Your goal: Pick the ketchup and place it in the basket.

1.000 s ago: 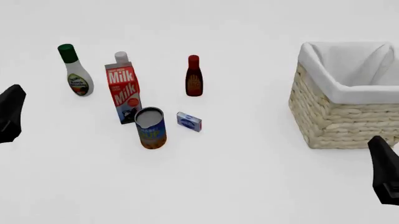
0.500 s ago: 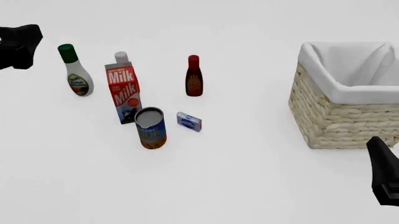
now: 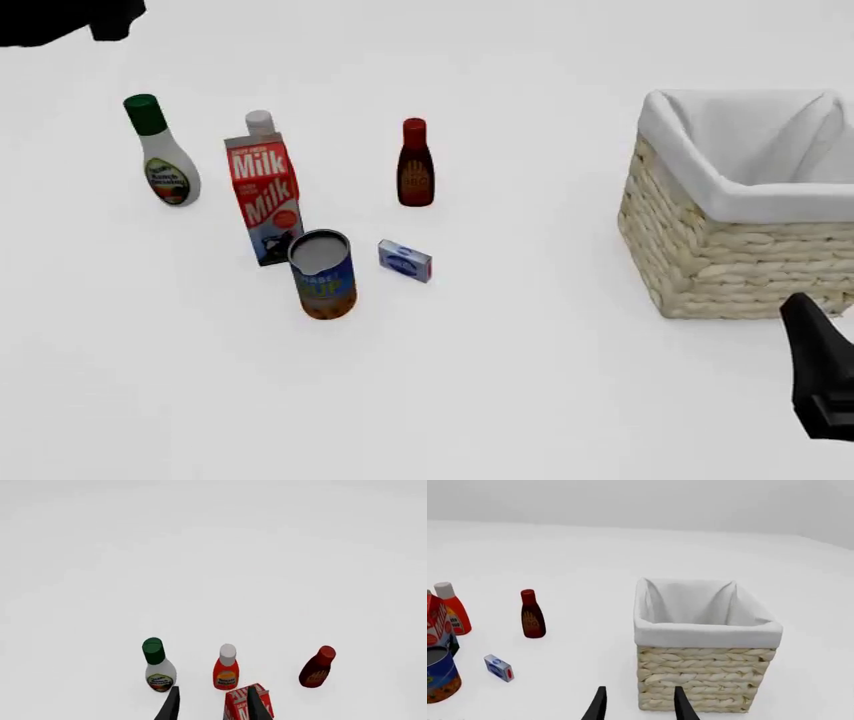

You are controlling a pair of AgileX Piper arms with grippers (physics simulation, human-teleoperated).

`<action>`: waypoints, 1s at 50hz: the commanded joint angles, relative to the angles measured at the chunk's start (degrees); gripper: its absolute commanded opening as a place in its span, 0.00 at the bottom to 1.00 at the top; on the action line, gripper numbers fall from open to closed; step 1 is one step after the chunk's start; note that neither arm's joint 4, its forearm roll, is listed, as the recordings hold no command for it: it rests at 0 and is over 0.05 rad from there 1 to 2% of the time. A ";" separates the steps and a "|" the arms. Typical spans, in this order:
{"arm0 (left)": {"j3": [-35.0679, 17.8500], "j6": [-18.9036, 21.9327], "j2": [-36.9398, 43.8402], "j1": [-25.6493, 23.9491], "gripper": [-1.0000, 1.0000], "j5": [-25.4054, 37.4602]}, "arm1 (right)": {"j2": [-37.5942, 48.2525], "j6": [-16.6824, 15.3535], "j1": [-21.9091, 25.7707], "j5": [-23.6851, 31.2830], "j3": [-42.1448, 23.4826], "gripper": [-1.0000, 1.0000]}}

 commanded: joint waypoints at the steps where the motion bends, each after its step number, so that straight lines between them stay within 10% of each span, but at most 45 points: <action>1: -11.95 0.41 10.09 0.26 1.00 5.50 | 1.17 -0.34 0.17 -0.82 0.03 1.00; 24: -33.78 0.89 27.11 1.60 1.00 17.91 | 2.97 -0.91 0.13 -2.28 0.03 1.00; 50: -40.45 0.47 35.92 -0.09 1.00 19.84 | 4.77 -0.95 0.10 -3.67 0.04 1.00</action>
